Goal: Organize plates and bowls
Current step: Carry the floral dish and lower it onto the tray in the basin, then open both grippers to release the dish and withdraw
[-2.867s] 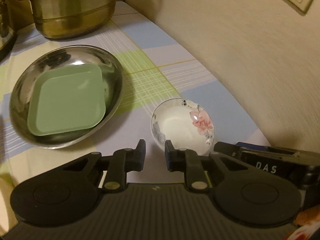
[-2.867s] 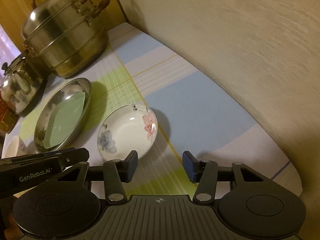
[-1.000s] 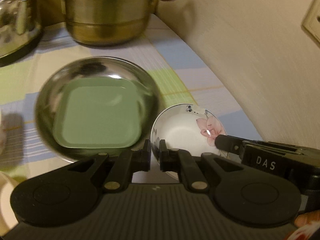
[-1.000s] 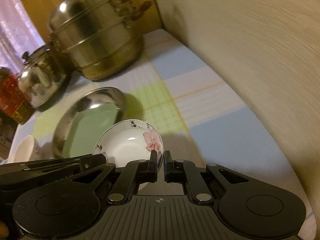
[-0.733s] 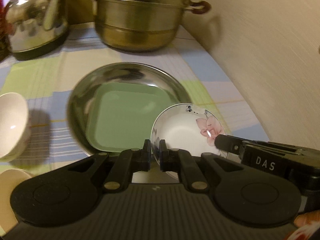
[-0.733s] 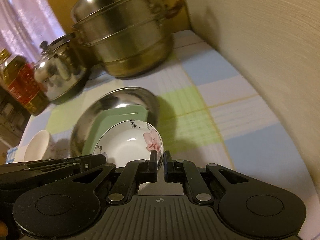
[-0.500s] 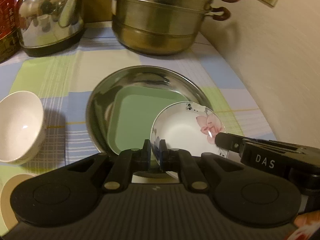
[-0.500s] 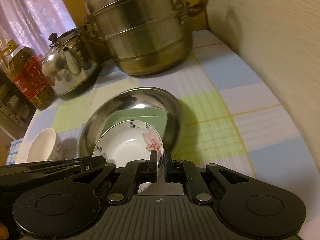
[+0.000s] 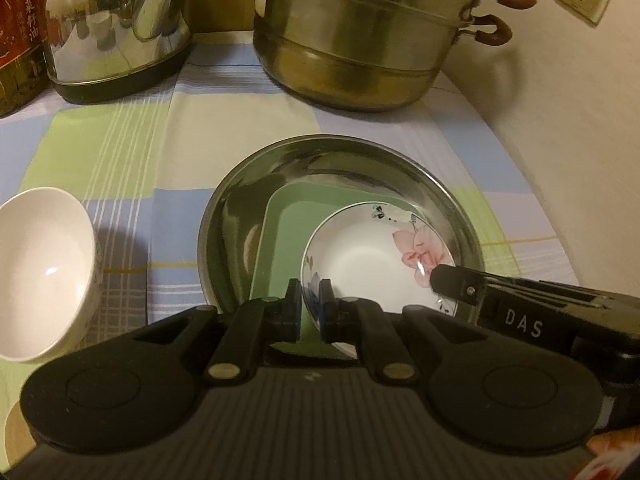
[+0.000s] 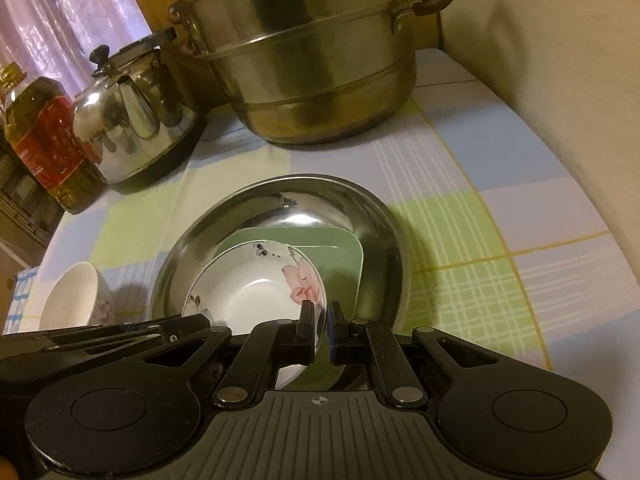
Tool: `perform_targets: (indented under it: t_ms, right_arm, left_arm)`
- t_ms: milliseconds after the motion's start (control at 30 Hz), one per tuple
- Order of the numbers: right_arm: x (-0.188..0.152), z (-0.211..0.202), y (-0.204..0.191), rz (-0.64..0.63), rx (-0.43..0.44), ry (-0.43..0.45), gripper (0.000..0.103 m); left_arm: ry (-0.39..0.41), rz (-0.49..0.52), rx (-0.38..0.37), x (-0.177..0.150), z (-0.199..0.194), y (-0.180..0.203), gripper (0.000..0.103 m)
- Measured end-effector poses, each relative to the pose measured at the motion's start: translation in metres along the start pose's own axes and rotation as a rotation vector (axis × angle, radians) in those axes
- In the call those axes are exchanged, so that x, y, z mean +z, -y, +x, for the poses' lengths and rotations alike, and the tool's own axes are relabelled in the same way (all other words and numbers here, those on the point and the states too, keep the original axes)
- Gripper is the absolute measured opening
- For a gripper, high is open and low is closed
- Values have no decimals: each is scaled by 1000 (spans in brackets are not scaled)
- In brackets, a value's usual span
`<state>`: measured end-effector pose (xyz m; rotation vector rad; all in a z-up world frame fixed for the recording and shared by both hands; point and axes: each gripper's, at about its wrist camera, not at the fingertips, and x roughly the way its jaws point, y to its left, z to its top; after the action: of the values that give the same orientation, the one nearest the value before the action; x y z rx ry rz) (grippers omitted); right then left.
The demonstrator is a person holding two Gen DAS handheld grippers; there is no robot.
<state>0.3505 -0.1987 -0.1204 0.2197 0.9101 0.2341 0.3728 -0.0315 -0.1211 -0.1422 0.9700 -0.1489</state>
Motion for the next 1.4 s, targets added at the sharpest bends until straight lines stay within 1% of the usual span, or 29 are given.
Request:
perform_targets:
  t_ms: [367,700,900,1000,1133,1200,1233,1267,1300,1333,1367,1400]
  right_arm:
    - [3,18,0,3,-14,-27,6]
    - [6,28,0,8,-24,-40,6]
    - [6,30,0,9,-33,-29,6]
    - [7,29,-1,-3,-43,-22,6]
    - [7,26,-2,-18,-46,-8,8]
    - [7,23,-3,-20,-48,-4,10]
    - [7,22,-2,-18,-48,-1,15]
    - [6,20,-2,-15,-47,3,24]
    - [6,18,-2,-11,-45,7,31]
    - [6,16,-2,-6,-42,13,43]
    - [5,13,-2,-2,-38,20,49]
    - [5,10,-2,1,-34,27,50]
  left_arm:
    - [-32,-6,-3,6,17,-8,7]
    - [-40,-2,3,8,27,-8,7]
    - [-43,-8,-1,9,30,-11,7]
    - [-33,-3,4,10,29,-11,8]
    - [-18,3,5,11,24,-12,17]
    - [-11,8,10,12,22,-12,18]
    - [-9,10,10,12,21,-12,19]
    - [-7,11,9,12,20,-12,20]
    - [-5,14,7,12,18,-12,20]
    - [-2,18,5,12,16,-11,21]
    - [1,25,4,12,13,-11,23]
    - [4,31,4,11,11,-10,24]
